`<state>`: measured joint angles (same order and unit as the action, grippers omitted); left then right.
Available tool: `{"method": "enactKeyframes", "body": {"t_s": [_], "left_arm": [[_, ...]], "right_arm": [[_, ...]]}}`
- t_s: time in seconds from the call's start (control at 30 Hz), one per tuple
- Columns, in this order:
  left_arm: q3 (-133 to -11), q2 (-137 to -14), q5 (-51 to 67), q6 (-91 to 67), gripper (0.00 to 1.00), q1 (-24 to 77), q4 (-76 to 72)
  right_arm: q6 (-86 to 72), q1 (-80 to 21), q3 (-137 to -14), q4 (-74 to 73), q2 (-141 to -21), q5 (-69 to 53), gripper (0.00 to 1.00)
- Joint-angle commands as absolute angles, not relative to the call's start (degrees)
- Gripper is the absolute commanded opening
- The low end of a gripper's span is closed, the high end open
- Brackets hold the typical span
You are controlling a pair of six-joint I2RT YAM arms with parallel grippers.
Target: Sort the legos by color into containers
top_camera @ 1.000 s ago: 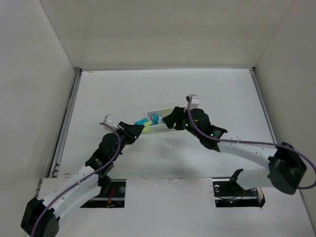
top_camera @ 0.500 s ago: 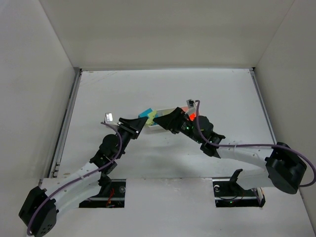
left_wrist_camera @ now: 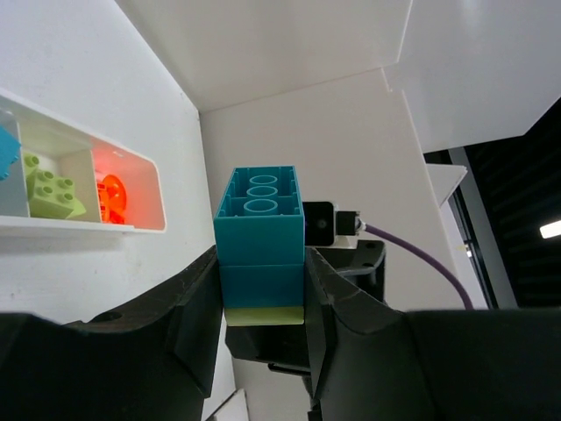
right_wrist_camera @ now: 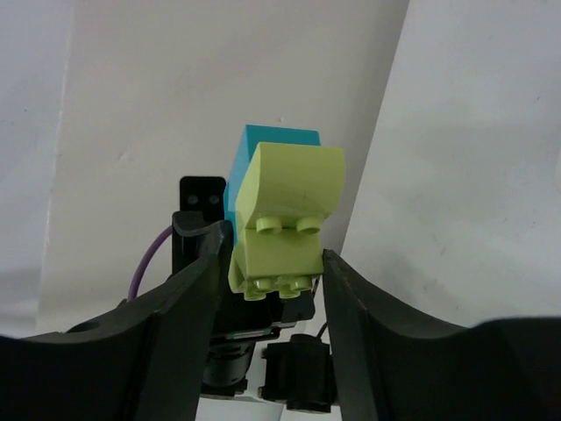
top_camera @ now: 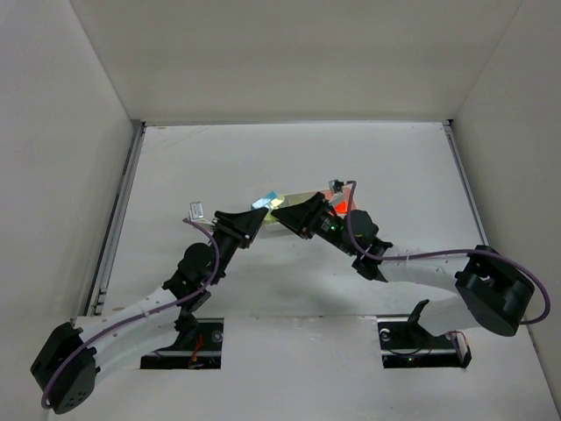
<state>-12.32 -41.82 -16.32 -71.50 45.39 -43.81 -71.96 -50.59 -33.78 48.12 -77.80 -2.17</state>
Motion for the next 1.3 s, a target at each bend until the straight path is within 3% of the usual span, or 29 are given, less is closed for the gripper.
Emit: {"method": "enactKeyframes", "body": {"t_s": [0.0, 0.17, 0.27, 0.4, 0.8, 1.03, 1.27], "left_arm": [[-12.57, -42.62, -17.14, -72.42, 0.14, 46.18, -49.57], [-12.30, -43.07, -17.40, -72.77, 0.15, 46.54, -49.83], [-12.65, -43.24, -17.40, -72.16, 0.22, 46.80, -49.31], [-12.66, -42.54, -18.10, -71.11, 0.34, 46.45, -48.69], [-13.71, -43.42, -18.46, -66.89, 0.42, 46.80, -47.29], [-14.15, -44.47, -18.46, -66.18, 0.33, 47.33, -47.81], [-14.15, -42.72, -18.63, -64.43, 0.17, 46.36, -48.16]], "right_arm": [[-74.79, -50.05, -33.14, 56.85, -79.36, -3.16, 0.54], [-77.34, -49.53, -32.43, 61.52, -81.82, -3.87, 0.46], [-77.52, -49.17, -32.17, 62.05, -82.35, -4.04, 0.40], [-76.64, -48.47, -31.47, 60.47, -81.39, -4.48, 0.39], [-74.71, -45.48, -30.59, 53.70, -79.02, -9.14, 0.38], [-74.79, -45.22, -30.94, 53.53, -79.63, -10.55, 0.38], [-74.88, -45.31, -31.03, 53.53, -80.68, -12.65, 0.37]]}}
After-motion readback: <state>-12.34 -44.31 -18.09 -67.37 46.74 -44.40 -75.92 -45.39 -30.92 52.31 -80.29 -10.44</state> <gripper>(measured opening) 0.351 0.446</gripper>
